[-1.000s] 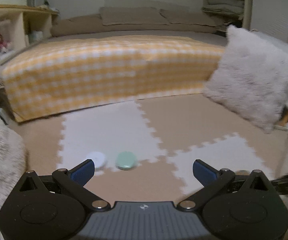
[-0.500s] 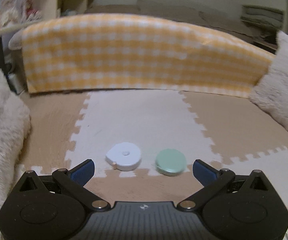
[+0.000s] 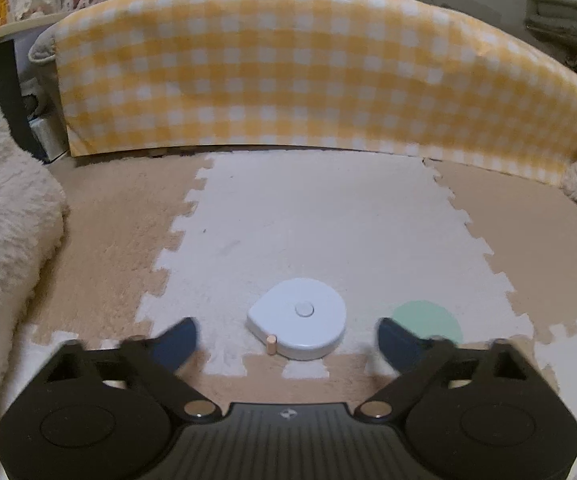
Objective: Organize rigid objects
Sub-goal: 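Move the left tool to the white tape measure and close on it, then carry the white tape measure with the left tool into the basket and release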
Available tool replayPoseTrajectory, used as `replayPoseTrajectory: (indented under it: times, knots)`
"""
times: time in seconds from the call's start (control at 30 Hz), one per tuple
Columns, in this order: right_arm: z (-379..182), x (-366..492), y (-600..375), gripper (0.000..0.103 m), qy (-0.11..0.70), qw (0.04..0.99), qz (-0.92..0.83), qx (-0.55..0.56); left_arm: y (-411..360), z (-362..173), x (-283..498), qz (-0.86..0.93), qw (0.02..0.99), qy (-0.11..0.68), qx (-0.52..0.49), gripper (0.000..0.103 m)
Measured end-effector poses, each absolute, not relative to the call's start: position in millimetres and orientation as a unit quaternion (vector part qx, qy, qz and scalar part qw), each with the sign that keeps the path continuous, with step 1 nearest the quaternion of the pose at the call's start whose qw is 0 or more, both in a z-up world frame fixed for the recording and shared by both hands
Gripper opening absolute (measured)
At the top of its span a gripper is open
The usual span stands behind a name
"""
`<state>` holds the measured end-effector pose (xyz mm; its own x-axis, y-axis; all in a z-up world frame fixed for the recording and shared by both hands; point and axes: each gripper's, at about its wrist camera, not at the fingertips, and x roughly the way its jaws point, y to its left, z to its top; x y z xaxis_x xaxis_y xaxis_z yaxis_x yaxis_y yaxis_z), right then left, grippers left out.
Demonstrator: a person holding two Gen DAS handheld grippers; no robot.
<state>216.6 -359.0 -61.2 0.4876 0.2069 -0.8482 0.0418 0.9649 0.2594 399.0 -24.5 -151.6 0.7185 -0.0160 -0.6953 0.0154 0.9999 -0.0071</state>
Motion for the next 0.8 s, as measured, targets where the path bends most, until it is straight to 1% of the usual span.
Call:
replayPoseTrajectory:
  times: [0.03, 0.07, 0.33, 0.4, 0.8]
  knots:
    - [-62, 217, -359, 0.005, 0.504, 0.853, 0.049, 0.124, -25, -153, 400, -0.007, 0.926, 0.377, 0.004, 0.077]
    - [-62, 217, -359, 0.005, 0.505, 0.853, 0.049, 0.123, -26, -155, 402, -0.005, 0.925, 0.380, 0.008, 0.075]
    - [-63, 218, -358, 0.006, 0.505, 0.853, 0.050, 0.122, -27, -161, 412, -0.013, 0.927, 0.375, 0.024, 0.073]
    - [-64, 218, -358, 0.006, 0.505, 0.853, 0.050, 0.122, -29, -161, 415, -0.023, 0.926, 0.376, 0.029, 0.061]
    - [-65, 218, -358, 0.006, 0.505, 0.853, 0.049, 0.122, -27, -155, 392, -0.051, 0.921, 0.386, 0.027, 0.060]
